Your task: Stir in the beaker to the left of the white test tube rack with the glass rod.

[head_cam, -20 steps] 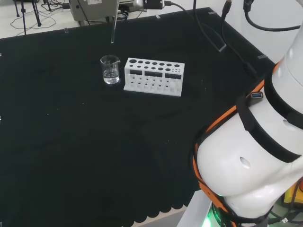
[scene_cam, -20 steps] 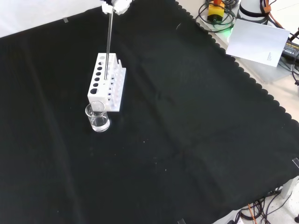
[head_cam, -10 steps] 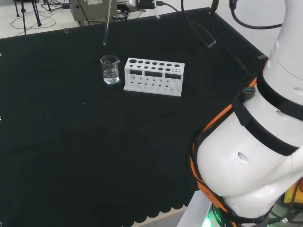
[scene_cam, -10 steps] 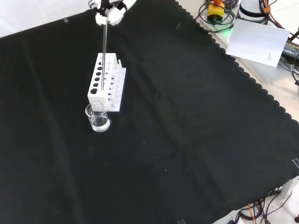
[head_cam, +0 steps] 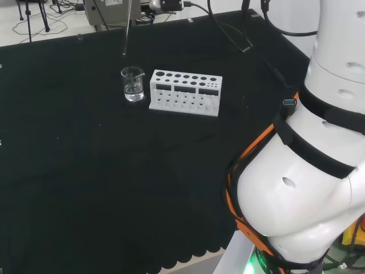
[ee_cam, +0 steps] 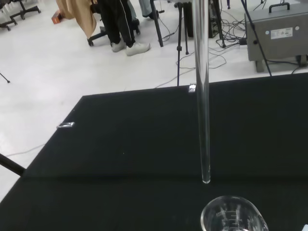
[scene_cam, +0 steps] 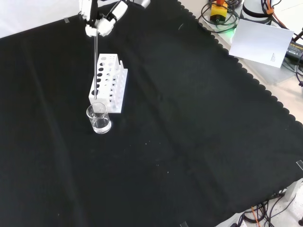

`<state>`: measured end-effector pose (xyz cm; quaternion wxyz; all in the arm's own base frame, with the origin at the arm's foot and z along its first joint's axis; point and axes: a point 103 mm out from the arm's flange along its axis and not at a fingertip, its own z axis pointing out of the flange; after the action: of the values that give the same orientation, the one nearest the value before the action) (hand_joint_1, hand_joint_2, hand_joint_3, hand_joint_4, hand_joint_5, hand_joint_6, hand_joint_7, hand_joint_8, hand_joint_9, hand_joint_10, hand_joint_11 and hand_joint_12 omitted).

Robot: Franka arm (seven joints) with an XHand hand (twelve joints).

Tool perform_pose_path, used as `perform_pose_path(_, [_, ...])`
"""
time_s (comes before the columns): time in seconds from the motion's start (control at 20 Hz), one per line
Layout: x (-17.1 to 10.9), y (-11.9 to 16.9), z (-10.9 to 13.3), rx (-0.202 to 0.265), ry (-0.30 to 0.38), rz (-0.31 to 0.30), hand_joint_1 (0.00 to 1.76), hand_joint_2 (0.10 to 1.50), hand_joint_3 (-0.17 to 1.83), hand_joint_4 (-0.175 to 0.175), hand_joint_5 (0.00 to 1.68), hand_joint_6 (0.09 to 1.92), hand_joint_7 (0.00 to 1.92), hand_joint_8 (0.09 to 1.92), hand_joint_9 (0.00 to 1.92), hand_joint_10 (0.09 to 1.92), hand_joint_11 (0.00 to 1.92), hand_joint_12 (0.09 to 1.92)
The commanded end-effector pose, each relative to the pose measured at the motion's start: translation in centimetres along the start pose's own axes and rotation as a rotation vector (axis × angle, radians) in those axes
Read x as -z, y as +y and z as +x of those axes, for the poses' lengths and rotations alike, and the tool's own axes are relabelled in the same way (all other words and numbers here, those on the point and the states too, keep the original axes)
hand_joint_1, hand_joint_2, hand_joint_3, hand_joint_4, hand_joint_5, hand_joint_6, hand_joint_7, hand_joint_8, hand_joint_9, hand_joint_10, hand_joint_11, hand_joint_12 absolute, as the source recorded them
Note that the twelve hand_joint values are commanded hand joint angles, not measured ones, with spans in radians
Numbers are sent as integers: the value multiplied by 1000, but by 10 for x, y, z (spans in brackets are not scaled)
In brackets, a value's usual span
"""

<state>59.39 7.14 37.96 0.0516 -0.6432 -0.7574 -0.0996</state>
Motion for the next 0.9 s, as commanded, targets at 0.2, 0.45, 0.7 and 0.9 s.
perform_pose_path(0.2, [-26,11,-20,8,-21,48,1310,1094,-175,-175,1373,87,1220,945,1712,628,1329,680])
perform_pose_path(0.45, [-43,12,-28,-1,-32,84,1310,1094,-175,-175,1373,87,1219,947,1712,628,1329,678])
perform_pose_path(0.7, [-60,14,-32,-11,-32,108,1310,1094,-175,-175,1374,87,1218,948,1712,628,1330,676])
perform_pose_path(0.9, [-74,18,-31,-12,-41,128,1310,1094,-175,-175,1374,87,1218,949,1712,629,1331,674])
